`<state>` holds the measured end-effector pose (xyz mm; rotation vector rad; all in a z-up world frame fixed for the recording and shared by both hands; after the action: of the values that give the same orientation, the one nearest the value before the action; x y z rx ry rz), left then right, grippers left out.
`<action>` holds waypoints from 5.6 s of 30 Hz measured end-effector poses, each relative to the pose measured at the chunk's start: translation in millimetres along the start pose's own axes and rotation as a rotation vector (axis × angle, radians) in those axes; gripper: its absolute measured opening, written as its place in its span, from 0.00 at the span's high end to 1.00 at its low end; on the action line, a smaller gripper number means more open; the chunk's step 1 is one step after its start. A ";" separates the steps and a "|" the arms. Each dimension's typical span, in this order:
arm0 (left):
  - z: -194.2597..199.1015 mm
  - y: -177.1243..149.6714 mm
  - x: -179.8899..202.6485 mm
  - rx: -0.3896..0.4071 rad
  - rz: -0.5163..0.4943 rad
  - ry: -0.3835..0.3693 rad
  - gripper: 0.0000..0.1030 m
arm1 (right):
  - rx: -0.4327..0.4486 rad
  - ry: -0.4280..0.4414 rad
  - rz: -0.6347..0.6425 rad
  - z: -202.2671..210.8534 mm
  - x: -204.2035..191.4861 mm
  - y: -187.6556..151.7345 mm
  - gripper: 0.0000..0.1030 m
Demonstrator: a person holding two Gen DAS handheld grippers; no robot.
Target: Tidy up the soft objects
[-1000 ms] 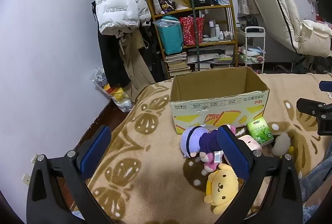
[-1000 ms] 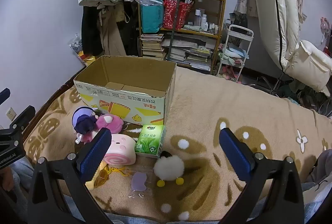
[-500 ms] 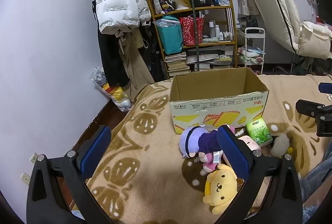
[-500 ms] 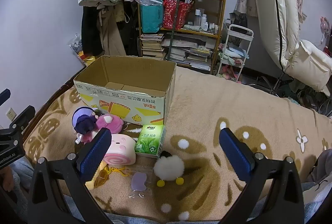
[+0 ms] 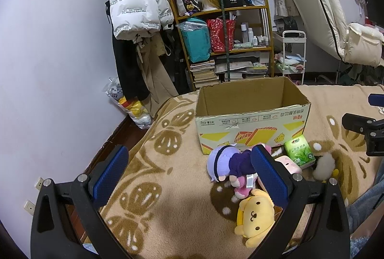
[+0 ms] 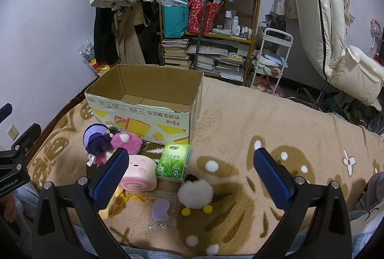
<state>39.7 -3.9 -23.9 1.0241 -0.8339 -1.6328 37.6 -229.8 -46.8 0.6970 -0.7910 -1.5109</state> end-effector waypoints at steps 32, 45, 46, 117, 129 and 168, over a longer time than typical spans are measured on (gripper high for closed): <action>-4.0 -6.1 -0.2 0.002 0.006 0.004 0.02 | 0.000 -0.001 0.000 1.2 -0.1 -0.1 0.00; -4.1 -8.1 2.3 0.002 0.003 0.002 0.02 | -0.001 0.000 0.000 0.7 0.0 -0.3 0.00; -4.2 -8.3 2.5 0.002 0.002 0.002 0.02 | 0.000 -0.001 0.001 0.7 0.0 -0.3 0.00; -78.2 -89.9 80.0 -0.454 -0.113 -0.234 0.02 | -0.642 0.142 -0.237 -85.9 5.9 -95.0 0.04; -91.7 -117.5 102.1 -0.548 -0.164 -0.270 0.02 | -0.745 0.238 -0.227 -100.6 -23.7 -116.8 0.23; -113.9 -147.5 106.7 -0.701 -0.088 -0.356 0.12 | -0.806 0.147 -0.130 -184.7 -102.7 -152.3 0.48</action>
<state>72.1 -72.1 -225.0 0.2841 -0.3737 -2.0050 106.7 -137.4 -280.4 0.2428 0.0111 -1.6973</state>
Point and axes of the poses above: each gripper's, at about its wrist camera, not at the fingertips, and z roughly against the way its jaws point, x to its right, y to its top, the point moved 5 cm from there along -z, roughly the way its jaws point, and after that the axes turned 8 degrees about x, right-handed, at the moved point
